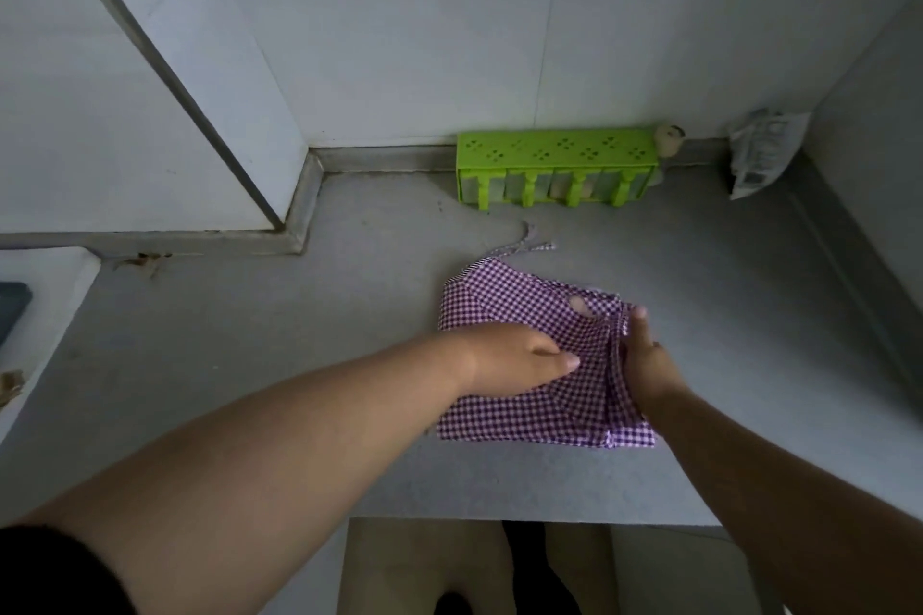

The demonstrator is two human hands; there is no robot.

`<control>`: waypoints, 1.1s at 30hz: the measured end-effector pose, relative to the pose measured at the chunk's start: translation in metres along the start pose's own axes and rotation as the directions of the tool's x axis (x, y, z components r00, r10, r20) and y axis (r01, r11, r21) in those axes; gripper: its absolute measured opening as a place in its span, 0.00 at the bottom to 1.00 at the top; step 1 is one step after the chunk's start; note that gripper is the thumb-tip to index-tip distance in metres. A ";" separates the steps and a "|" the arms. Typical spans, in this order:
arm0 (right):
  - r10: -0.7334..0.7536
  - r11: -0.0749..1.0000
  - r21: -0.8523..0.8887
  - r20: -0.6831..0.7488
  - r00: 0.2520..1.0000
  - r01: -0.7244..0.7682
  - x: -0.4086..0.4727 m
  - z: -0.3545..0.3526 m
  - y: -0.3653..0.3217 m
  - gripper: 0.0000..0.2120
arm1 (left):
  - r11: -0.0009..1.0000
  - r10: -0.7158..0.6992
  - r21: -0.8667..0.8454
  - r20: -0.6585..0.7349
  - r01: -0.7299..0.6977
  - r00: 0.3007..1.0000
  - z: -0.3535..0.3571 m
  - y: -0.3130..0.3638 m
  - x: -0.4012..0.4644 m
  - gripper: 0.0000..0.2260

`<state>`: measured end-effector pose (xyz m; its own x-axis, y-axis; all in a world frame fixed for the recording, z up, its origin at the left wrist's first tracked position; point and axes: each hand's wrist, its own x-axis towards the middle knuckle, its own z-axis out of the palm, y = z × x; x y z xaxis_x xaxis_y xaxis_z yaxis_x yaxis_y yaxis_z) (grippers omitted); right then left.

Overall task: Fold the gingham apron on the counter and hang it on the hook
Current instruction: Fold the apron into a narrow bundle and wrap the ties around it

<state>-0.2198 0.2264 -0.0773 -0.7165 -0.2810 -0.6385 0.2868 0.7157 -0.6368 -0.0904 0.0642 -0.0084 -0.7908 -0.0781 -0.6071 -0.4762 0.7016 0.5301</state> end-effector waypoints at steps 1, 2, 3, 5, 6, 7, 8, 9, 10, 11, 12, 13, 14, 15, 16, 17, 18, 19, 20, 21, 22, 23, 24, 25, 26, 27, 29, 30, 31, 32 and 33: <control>0.028 0.999 -0.018 0.023 0.999 -0.027 0.000 -0.004 0.002 0.45 | 0.997 0.004 0.083 0.025 -0.007 1.000 0.006 -0.004 0.007 0.20; 0.025 0.997 -0.075 0.046 0.999 -0.022 -0.002 -0.006 0.003 0.43 | 0.981 -0.002 0.195 0.022 -0.003 1.000 0.010 -0.012 0.012 0.19; -0.003 0.986 -0.167 0.064 0.998 0.013 -0.002 -0.009 0.005 0.38 | 0.952 -0.005 0.307 0.003 0.004 1.000 0.014 -0.018 0.018 0.18; -0.097 0.916 -0.380 0.101 0.990 0.128 0.000 -0.009 0.012 0.30 | 0.899 -0.058 0.433 -0.038 0.069 0.998 0.019 -0.036 0.023 0.22; -0.134 0.885 -0.437 0.092 0.987 0.161 0.004 -0.011 0.017 0.28 | 0.891 -0.086 0.444 -0.045 0.097 0.995 0.021 -0.042 0.027 0.26; -0.152 0.877 -0.449 0.080 0.985 0.172 0.008 -0.010 0.021 0.27 | 0.892 -0.110 0.436 -0.048 0.120 0.993 0.024 -0.049 0.029 0.31; -0.147 0.884 -0.440 0.059 0.987 0.158 0.011 -0.009 0.024 0.27 | 0.890 -0.133 0.435 -0.044 0.139 0.990 0.025 -0.054 0.031 0.36; -0.123 0.891 -0.438 0.030 0.992 0.123 0.015 -0.008 0.028 0.28 | 0.883 -0.149 0.445 -0.036 0.149 0.988 0.027 -0.058 0.037 0.40; -0.101 0.885 -0.457 -0.007 0.995 0.087 0.016 -0.006 0.030 0.28 | 0.872 -0.162 0.463 -0.031 0.158 0.986 0.029 -0.061 0.040 0.43; -0.111 0.855 -0.514 -0.048 0.993 0.071 0.014 -0.003 0.031 0.28 | 0.861 -0.166 0.483 -0.027 0.159 0.986 0.031 -0.064 0.044 0.45; -0.171 0.799 -0.597 -0.098 0.980 0.079 0.013 -0.001 0.033 0.28 | 0.849 -0.166 0.505 -0.022 0.154 0.986 0.032 -0.066 0.048 0.46; -0.273 0.733 -0.670 -0.139 0.952 0.113 0.009 0.002 0.033 0.29 | 0.839 -0.156 0.524 -0.023 0.145 0.987 0.035 -0.068 0.052 0.47; -0.390 0.676 -0.715 -0.141 0.910 0.179 0.006 0.005 0.032 0.30 | 0.830 -0.144 0.541 -0.030 0.138 0.989 0.038 -0.069 0.057 0.48; -0.485 0.620 -0.738 -0.096 0.869 0.265 0.000 0.008 0.027 0.31 | 0.816 -0.135 0.563 -0.039 0.133 0.990 0.042 -0.071 0.061 0.49; -0.560 0.543 -0.757 -0.003 0.828 0.364 -0.004 0.012 0.022 0.32 | 0.803 -0.129 0.581 -0.048 0.133 0.990 0.045 -0.073 0.066 0.50; -0.615 0.440 -0.767 0.123 0.779 0.468 -0.006 0.018 0.016 0.32 | 0.792 -0.124 0.596 -0.057 0.133 0.991 0.048 -0.075 0.070 0.52; -0.643 0.325 -0.762 0.256 0.721 0.560 -0.007 0.027 0.011 0.31 | 0.781 -0.115 0.610 -0.071 0.134 0.991 0.051 -0.077 0.073 0.55; -0.643 0.231 -0.737 0.374 0.668 0.635 -0.005 0.039 0.009 0.31 | 0.772 -0.107 0.621 -0.080 0.133 0.991 0.054 -0.081 0.078 0.57; -0.633 0.170 -0.708 0.454 0.626 0.686 0.000 0.052 0.008 0.30 | 0.762 -0.103 0.633 -0.092 0.138 0.990 0.057 -0.087 0.083 0.60; -0.620 0.148 -0.692 0.491 0.612 0.706 0.007 0.064 0.009 0.31 | 0.752 -0.086 0.645 -0.110 0.137 0.990 0.059 -0.093 0.087 0.63; -0.601 0.163 -0.693 0.494 0.628 0.702 0.015 0.072 0.011 0.31 | 0.745 -0.060 0.654 -0.130 0.131 0.990 0.061 -0.100 0.089 0.66; -0.581 0.199 -0.706 0.473 0.662 0.680 0.024 0.075 0.014 0.31 | 0.757 -0.031 0.643 -0.150 0.121 0.988 0.063 -0.106 0.090 0.67; -0.562 0.233 -0.726 0.442 0.699 0.647 0.035 0.073 0.017 0.32 | 0.782 -0.012 0.614 -0.162 0.110 0.987 0.064 -0.111 0.089 0.67; -0.549 0.260 -0.750 0.403 0.732 0.608 0.048 0.070 0.020 0.34 | 0.812 0.001 0.575 -0.169 0.098 0.986 0.065 -0.117 0.090 0.67; -0.550 0.277 -0.776 0.356 0.755 0.567 0.058 0.061 0.024 0.35 | 0.834 0.019 0.546 -0.175 0.081 0.984 0.065 -0.120 0.088 0.66; -0.548 0.294 -0.793 0.317 0.774 0.534 0.068 0.054 0.026 0.36 | 0.848 0.031 0.526 -0.179 0.069 0.983 0.064 -0.123 0.087 0.65; -0.533 0.331 -0.806 0.270 0.802 0.491 0.079 0.036 0.030 0.35 | 0.864 0.047 0.501 -0.175 0.048 0.984 0.063 -0.126 0.086 0.64; -0.512 0.344 -0.808 0.266 0.817 0.479 0.083 0.028 0.032 0.34 | 0.877 0.039 0.479 -0.162 0.044 0.986 0.063 -0.127 0.086 0.64; -0.493 0.354 -0.812 0.260 0.830 0.465 0.086 0.021 0.033 0.34 | 0.882 0.036 0.470 -0.152 0.040 0.988 0.063 -0.127 0.087 0.65; -0.475 0.355 -0.818 0.259 0.841 0.453 0.088 0.016 0.034 0.33 | 0.883 0.033 0.468 -0.143 0.038 0.989 0.063 -0.126 0.087 0.65; -0.459 0.353 -0.826 0.257 0.850 0.440 0.089 0.012 0.033 0.32 | 0.884 0.030 0.467 -0.134 0.037 0.990 0.063 -0.126 0.088 0.66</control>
<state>-0.2665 0.2174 -0.1604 -0.5776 -0.7318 -0.3617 -0.7393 0.6568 -0.1485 -0.0758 0.0141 -0.1657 -0.8490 -0.1517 -0.5061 -0.2705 0.9476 0.1697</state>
